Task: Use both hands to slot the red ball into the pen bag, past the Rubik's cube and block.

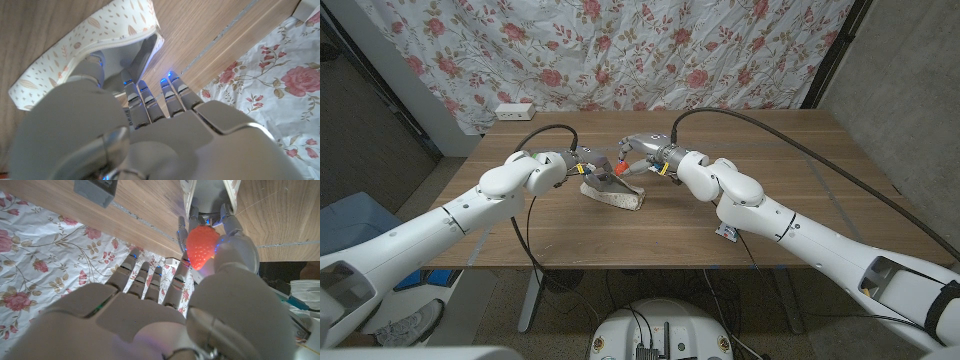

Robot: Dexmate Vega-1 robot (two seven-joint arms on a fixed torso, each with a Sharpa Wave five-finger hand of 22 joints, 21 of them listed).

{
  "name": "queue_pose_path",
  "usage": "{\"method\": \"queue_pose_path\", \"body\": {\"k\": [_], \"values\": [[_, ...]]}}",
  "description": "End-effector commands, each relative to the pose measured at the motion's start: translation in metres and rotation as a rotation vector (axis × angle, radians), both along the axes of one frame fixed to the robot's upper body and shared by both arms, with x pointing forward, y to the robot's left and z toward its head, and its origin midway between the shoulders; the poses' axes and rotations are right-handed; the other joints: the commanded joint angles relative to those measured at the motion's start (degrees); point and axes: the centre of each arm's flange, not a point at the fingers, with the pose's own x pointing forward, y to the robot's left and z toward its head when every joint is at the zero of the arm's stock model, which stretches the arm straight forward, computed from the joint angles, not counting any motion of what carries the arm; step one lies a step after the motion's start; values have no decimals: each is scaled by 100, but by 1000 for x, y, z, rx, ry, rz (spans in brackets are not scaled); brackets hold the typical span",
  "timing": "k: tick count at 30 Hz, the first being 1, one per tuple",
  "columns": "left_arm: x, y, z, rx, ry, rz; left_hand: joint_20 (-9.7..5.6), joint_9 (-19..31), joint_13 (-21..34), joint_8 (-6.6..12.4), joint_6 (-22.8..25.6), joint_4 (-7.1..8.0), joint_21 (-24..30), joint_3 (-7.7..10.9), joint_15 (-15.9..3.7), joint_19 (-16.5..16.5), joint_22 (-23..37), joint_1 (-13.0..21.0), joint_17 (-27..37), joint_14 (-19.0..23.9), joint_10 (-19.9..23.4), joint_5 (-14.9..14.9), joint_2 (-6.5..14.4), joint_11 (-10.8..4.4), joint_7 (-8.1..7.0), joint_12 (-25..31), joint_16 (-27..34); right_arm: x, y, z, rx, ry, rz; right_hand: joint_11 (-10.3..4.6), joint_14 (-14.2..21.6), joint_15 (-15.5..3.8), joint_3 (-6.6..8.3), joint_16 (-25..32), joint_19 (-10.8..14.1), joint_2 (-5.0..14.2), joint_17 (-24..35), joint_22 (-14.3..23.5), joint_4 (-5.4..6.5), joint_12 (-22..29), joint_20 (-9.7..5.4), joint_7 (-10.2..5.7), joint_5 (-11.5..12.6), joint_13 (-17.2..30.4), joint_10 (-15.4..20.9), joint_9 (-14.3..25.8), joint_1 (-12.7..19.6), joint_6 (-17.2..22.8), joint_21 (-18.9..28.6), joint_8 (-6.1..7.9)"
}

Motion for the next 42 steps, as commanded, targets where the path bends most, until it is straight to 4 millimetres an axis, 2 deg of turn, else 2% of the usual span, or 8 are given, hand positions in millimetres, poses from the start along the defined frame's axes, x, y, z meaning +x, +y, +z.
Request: {"method": "queue_pose_path", "body": {"k": [1, 29, 42], "values": [[-1, -1, 0, -2, -3, 0, 14, 1, 19, 30, -23, 15, -13, -21, -684, -32, 17, -22, 25, -30, -23, 29, 8, 15, 21, 31, 32, 5, 8, -5, -12, 13, 11, -25, 33, 38, -29, 5, 34, 18, 33, 29, -16, -16, 17, -140, 32, 24, 42, 19, 47, 202, 17, 34], [-4, -1, -1, -1, -15, 2, 18, 0, 19, 49, -24, 19, -8, -53, -685, -37, 18, -62, 25, -21, -13, 28, 54, 21, 30, 41, 38, 17, 16, -17, -25, 34, -11, -19, 28, 47, -47, -4, 35, 3, 37, 29, -15, -27, 9, -138, 25, 25, 29, 11, 50, 173, 18, 20], [-3, -1, -2, -5, -9, 0, 22, 0, 19, 55, -22, 22, -7, -66, -671, -40, 19, -82, 26, -17, -16, 28, 79, 29, 33, 41, 40, 20, 17, -21, -25, 53, -19, -28, 7, 77, -78, -17, 38, -39, 41, 30, -10, -42, 13, -128, 21, 26, -10, -7, 24, 14, 19, -56]]}}
